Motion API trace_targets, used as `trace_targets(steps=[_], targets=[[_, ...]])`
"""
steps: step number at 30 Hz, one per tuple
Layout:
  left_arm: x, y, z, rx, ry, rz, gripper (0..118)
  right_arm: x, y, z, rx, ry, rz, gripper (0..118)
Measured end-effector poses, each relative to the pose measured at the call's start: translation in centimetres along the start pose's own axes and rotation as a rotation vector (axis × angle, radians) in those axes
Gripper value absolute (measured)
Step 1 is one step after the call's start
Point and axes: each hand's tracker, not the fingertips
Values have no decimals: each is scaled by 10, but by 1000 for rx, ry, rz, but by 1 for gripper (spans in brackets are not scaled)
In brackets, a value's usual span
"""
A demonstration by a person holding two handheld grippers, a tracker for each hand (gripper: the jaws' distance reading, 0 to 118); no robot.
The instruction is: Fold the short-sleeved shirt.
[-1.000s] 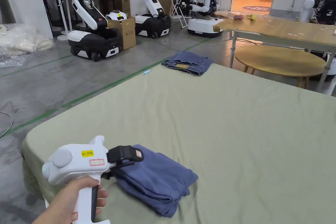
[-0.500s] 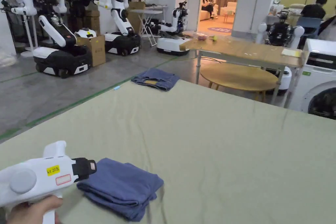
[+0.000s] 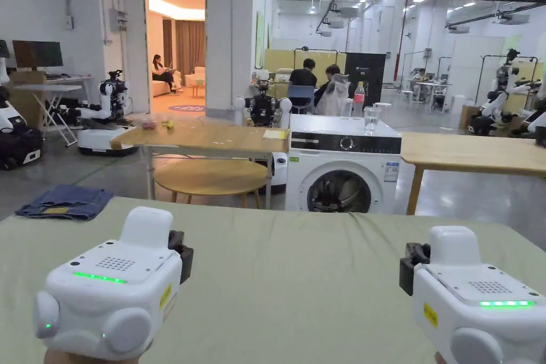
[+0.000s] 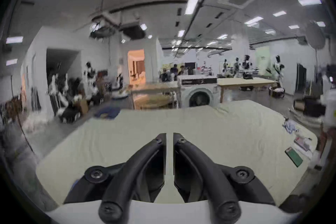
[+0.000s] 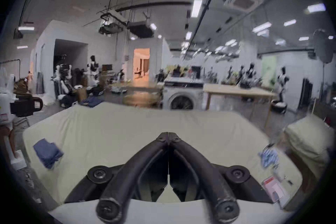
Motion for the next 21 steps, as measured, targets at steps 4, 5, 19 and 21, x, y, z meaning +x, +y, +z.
trace_targets(steps=[4,5,19,21], targets=[[28,15,20,25,-5,18,3,14,20,25,29,5,-54,0],[32,16,25,56,-26,43,3,14,20,30,33,1,-53,0],[40,13,44,56,-26,49,3,2,-2,37,8,70,-38,0],[39,13,44,55,-28,56,11,2,-2,37,7,73,-42,1]])
